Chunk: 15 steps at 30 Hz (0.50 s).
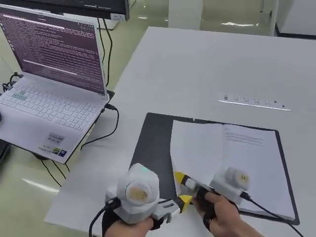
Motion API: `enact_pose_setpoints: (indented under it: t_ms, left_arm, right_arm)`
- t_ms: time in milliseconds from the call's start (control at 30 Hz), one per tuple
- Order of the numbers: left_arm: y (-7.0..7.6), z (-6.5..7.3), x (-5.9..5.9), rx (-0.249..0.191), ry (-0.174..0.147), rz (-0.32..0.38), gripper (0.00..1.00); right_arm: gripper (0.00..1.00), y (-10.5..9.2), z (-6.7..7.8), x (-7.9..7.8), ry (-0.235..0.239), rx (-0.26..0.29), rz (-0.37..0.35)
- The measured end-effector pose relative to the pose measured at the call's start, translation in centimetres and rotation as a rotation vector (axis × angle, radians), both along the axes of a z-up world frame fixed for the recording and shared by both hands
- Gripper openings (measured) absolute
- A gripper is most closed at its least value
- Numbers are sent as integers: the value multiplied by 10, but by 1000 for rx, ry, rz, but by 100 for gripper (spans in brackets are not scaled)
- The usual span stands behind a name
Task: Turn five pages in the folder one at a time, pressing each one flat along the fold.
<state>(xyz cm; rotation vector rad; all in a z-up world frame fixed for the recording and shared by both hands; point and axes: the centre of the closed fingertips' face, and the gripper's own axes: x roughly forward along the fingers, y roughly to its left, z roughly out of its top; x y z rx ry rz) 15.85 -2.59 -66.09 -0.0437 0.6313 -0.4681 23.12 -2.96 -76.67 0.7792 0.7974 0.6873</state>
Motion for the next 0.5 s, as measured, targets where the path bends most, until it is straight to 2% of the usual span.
enact_pose_setpoints:
  t_ms: [200,500]
  left_arm:
    - [3,3,2,-6,-4,4,64]
    - [11,6,6,-13,-13,12,63]
  right_arm:
    - [0,1,-16,1,34,-6,-19]
    - [2,8,-28,3,53,-13,-26]
